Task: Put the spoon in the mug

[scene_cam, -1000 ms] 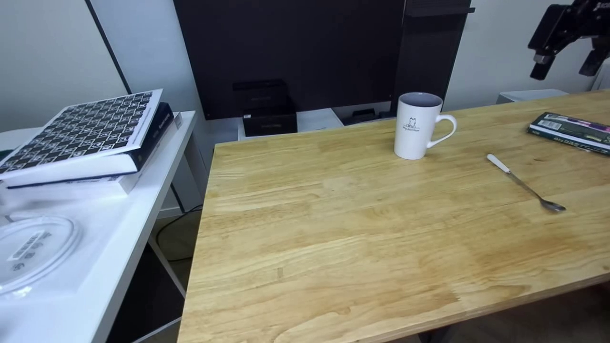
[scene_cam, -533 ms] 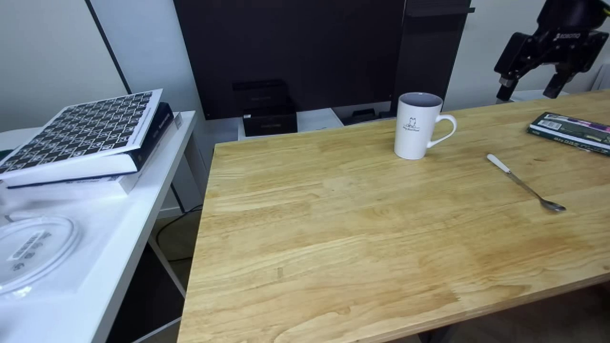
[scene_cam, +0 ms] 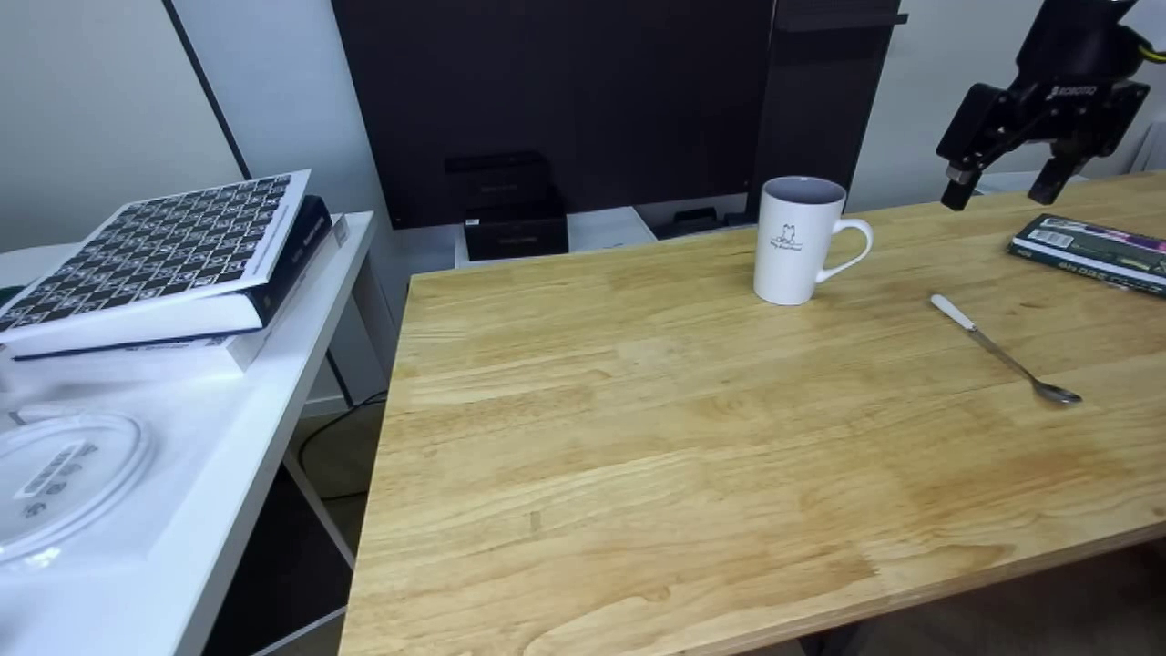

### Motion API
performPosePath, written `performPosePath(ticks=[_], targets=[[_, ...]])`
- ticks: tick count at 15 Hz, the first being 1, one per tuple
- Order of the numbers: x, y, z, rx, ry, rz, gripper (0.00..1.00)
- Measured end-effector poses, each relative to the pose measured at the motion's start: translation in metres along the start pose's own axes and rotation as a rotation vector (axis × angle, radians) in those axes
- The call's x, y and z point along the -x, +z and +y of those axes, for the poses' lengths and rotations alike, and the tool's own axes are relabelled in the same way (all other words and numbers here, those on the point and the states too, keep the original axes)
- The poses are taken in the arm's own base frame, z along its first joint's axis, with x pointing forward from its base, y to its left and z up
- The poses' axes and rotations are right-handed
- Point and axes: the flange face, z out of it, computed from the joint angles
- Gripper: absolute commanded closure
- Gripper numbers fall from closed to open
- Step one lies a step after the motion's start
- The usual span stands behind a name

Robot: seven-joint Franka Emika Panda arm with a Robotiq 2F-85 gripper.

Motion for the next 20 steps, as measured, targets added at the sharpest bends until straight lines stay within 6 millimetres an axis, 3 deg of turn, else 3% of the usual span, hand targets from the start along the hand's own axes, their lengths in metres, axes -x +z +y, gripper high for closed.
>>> performPosePath(ticks=[14,20], targets=[[-0.008,0.006,0.014,-0.007,0.03,0.053,0.0],[-0.009,0.023,0.004,-0.044,0.029,0.101,0.0]])
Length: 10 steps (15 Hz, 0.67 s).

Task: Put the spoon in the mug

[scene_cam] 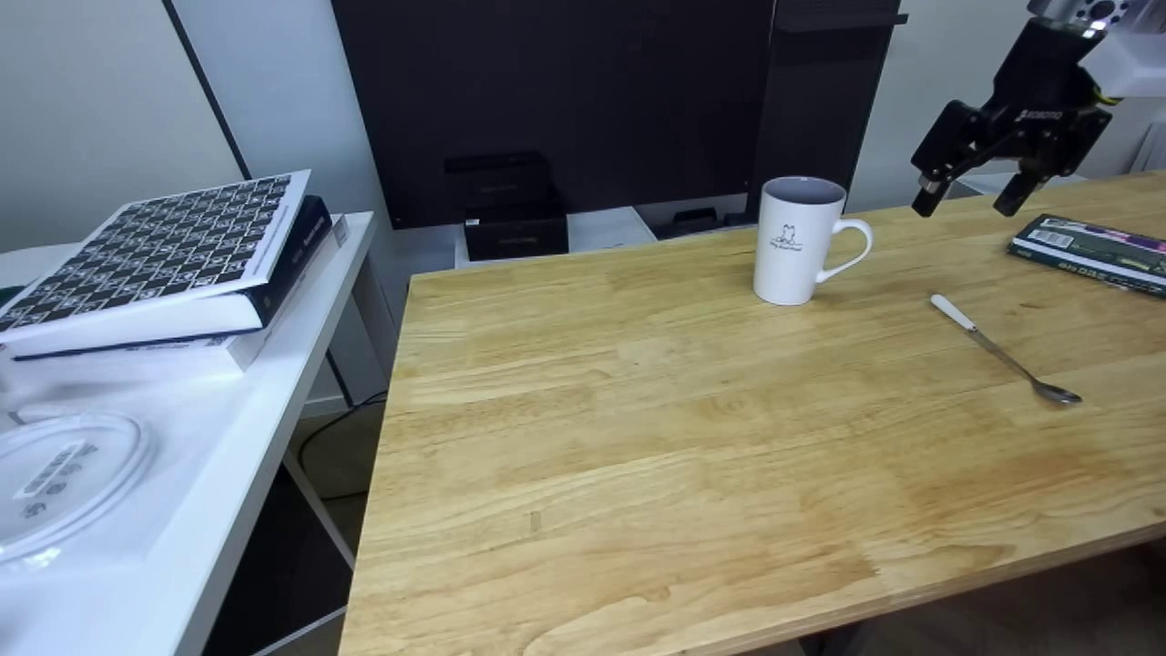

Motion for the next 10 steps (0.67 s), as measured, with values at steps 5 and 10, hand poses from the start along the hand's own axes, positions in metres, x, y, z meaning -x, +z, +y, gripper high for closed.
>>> performPosePath(ticks=[5,10], targets=[[0.002,0.017,0.0,0.002,0.006,-0.023,0.0],[0.003,0.037,0.004,0.01,0.016,-0.046,0.0]])
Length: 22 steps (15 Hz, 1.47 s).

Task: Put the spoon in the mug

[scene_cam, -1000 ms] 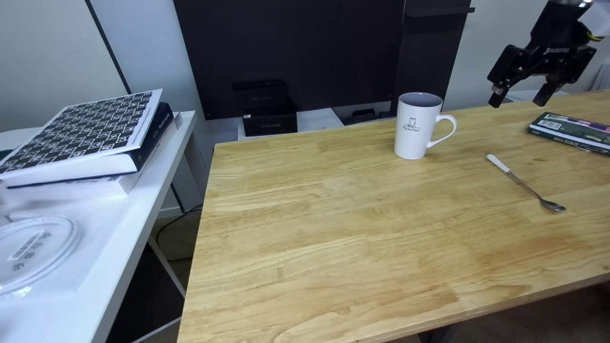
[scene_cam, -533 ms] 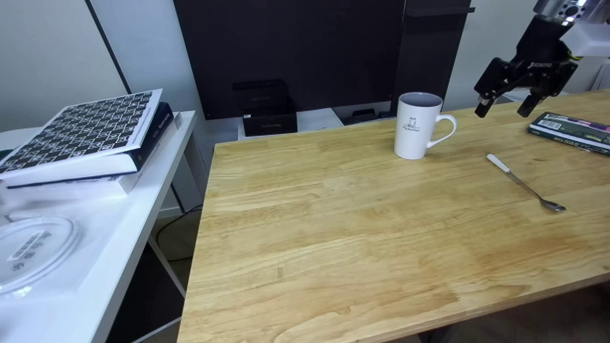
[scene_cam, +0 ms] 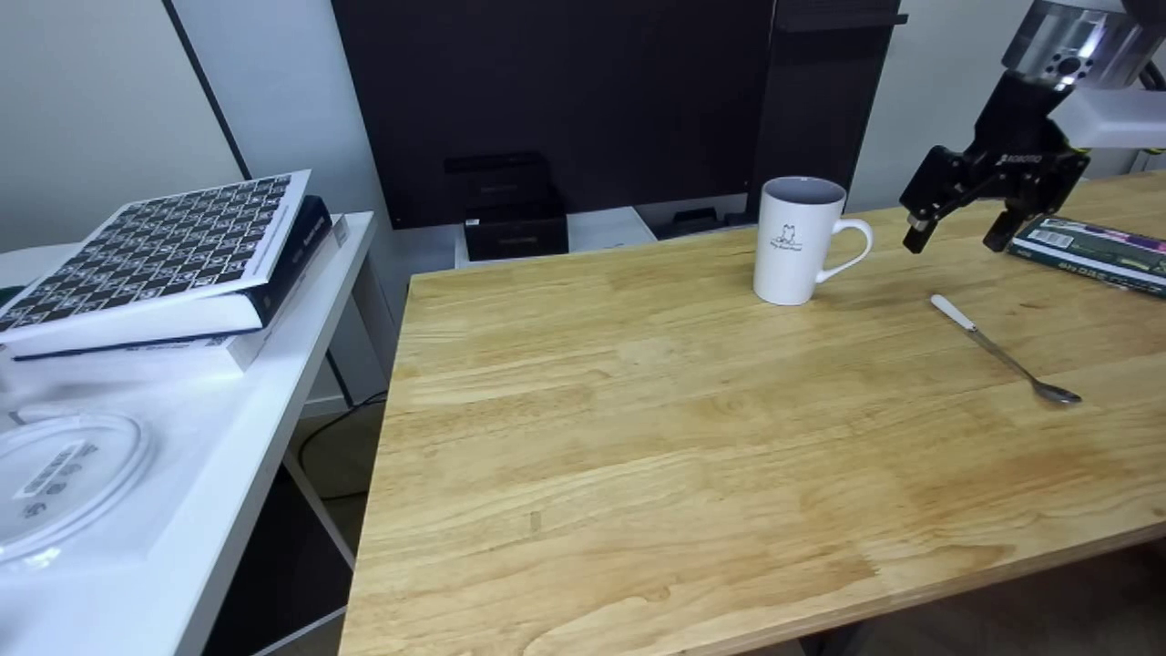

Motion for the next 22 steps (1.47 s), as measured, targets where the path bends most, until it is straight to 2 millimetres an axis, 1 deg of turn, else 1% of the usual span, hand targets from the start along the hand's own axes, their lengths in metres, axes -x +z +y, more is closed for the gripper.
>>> performPosePath(ticks=[8,13,17,18,19,20,21,22], targets=[[-0.003,0.028,-0.001,0.007,0.002,-0.024,0.0],[0.001,0.045,0.001,0.015,0.004,-0.047,0.0],[0.004,0.053,0.003,0.018,0.014,-0.061,0.0],[0.004,0.055,0.003,0.02,0.015,-0.065,0.25],[0.005,0.058,0.003,0.021,0.016,-0.068,0.26],[0.005,0.06,0.004,0.023,0.016,-0.072,0.32],[0.006,0.061,0.005,0.024,0.017,-0.074,0.4],[0.006,0.063,0.005,0.025,0.017,-0.076,0.47]])
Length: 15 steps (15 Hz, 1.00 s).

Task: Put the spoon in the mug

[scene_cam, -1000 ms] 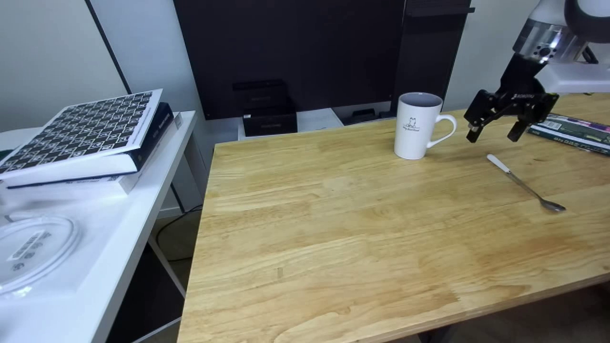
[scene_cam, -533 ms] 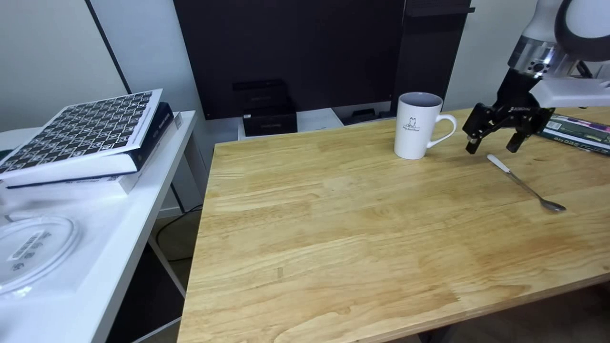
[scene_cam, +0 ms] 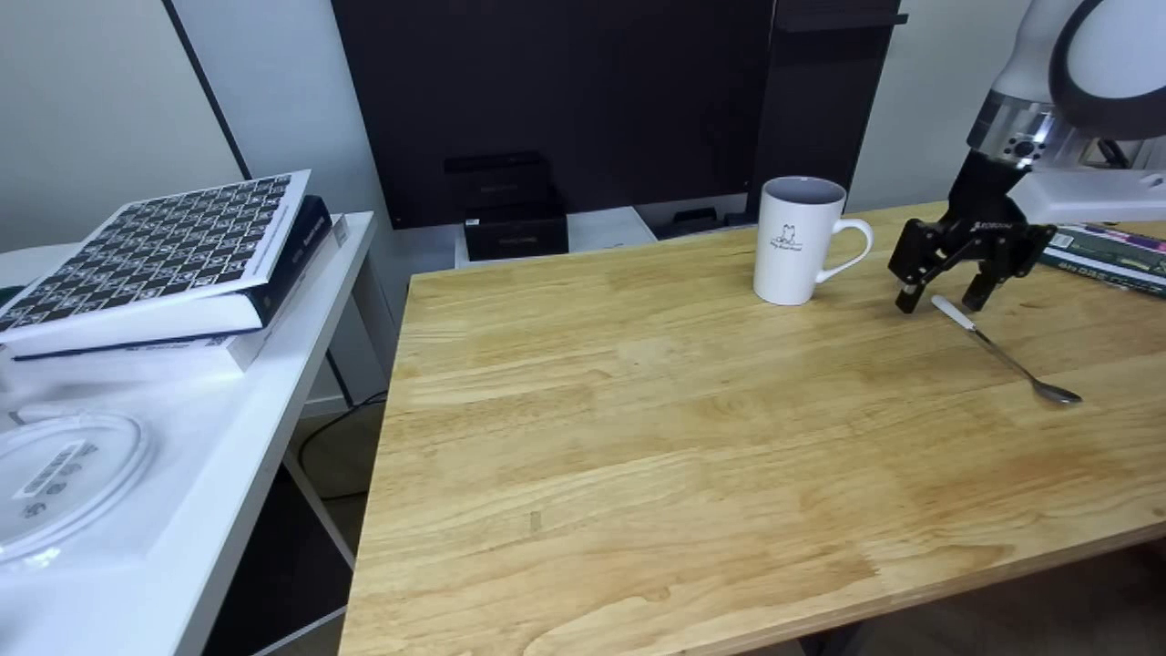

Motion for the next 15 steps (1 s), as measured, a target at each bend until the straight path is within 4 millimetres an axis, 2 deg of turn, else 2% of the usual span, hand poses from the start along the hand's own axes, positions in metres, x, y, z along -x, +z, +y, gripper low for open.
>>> performPosePath(ticks=[6,8,12,15], targets=[[-0.007,-0.002,0.004,0.004,0.009,0.008,0.88],[-0.01,-0.003,0.004,0.004,0.015,0.007,0.99],[-0.019,-0.006,0.013,0.016,0.046,-0.004,0.96],[-0.036,-0.018,0.025,0.037,0.064,0.019,0.96]])
